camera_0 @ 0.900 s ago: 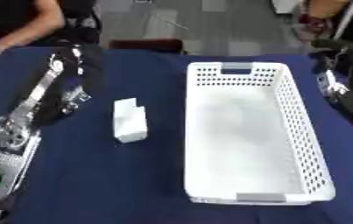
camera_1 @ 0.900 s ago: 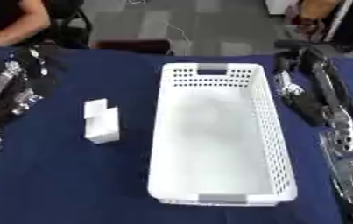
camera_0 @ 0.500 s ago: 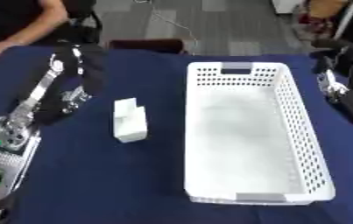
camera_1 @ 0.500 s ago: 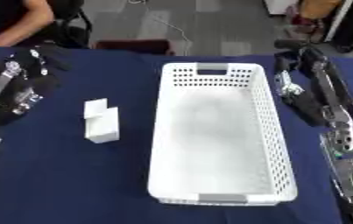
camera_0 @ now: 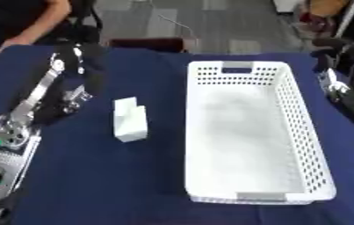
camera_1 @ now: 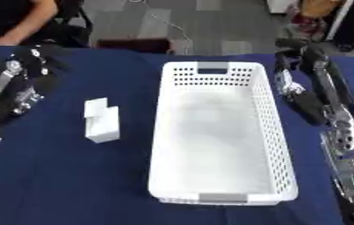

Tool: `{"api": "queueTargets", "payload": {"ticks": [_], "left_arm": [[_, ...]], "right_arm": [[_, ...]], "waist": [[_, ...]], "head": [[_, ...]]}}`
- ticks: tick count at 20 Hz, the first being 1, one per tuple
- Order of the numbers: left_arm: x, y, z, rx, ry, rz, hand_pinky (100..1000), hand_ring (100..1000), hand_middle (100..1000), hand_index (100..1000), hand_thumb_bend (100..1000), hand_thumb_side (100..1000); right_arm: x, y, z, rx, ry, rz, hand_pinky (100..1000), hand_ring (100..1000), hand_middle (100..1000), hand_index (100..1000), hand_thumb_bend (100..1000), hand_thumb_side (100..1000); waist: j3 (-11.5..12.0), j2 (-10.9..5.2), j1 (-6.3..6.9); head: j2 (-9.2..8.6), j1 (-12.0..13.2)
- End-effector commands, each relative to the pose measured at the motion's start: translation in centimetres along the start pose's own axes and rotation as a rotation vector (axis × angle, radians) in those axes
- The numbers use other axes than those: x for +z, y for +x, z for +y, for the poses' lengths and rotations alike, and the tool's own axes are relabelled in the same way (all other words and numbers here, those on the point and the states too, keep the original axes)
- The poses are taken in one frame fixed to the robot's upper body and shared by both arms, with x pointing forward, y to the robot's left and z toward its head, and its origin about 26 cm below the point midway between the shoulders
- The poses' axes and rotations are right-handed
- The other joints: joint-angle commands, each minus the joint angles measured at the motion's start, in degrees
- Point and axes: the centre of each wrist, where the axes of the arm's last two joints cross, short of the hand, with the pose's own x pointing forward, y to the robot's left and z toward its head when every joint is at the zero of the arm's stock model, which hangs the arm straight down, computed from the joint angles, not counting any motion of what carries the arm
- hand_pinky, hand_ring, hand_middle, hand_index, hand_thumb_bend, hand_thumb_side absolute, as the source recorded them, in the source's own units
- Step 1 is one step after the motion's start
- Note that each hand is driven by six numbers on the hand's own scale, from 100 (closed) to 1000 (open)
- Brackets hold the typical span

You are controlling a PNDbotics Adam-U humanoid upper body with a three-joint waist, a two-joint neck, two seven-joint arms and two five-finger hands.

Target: Pick up objects on the table and place them in the box.

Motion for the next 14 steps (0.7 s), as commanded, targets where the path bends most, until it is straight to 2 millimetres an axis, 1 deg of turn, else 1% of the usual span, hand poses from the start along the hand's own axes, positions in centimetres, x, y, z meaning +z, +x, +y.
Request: {"api": "queueTargets", "payload": {"ticks": [1, 3, 5, 11, 14], "left_arm": [[-0.2, 0.3, 0.9, -0.043, -0.007, -0.009, 502, 632, 770, 837, 669, 841], [-0.3, 0.3, 1.1, -0.068, -0.017, -0.001, 496, 613, 763, 835, 674, 836], [-0.4, 0.3, 1.3, -0.101, -0.019, 0.009, 481, 594, 750, 832, 686, 813], [-1.2, 1.1, 2.3, -0.276, -0.051, 0.035, 477, 584, 742, 832, 703, 789], [-1.4, 1.3, 2.4, -0.316, -0.059, 0.040, 478, 583, 743, 832, 700, 788]], "right_arm": [[-0.5, 0.6, -0.7, 0.011, -0.018, -0.026, 627, 761, 796, 857, 100, 660], [-0.5, 0.6, -0.7, 0.012, -0.017, -0.025, 627, 761, 796, 857, 100, 660], [-0.5, 0.6, -0.7, 0.012, -0.017, -0.024, 627, 761, 796, 857, 100, 660], [-0.4, 0.6, -0.7, 0.013, -0.016, -0.023, 627, 761, 796, 857, 100, 660], [-0.4, 0.6, -0.7, 0.013, -0.017, -0.023, 627, 761, 796, 857, 100, 660]], "waist": [[-0.09, -1.00, 0.14], [-0.10, -1.01, 0.18], [-0.09, -1.02, 0.20], [-0.07, -1.10, 0.25], [-0.13, -1.13, 0.24]], "head": [[1.43, 0.66], [2.23, 0.74], [2.47, 0.72], [2.43, 0.77], [2.24, 0.76]]}}
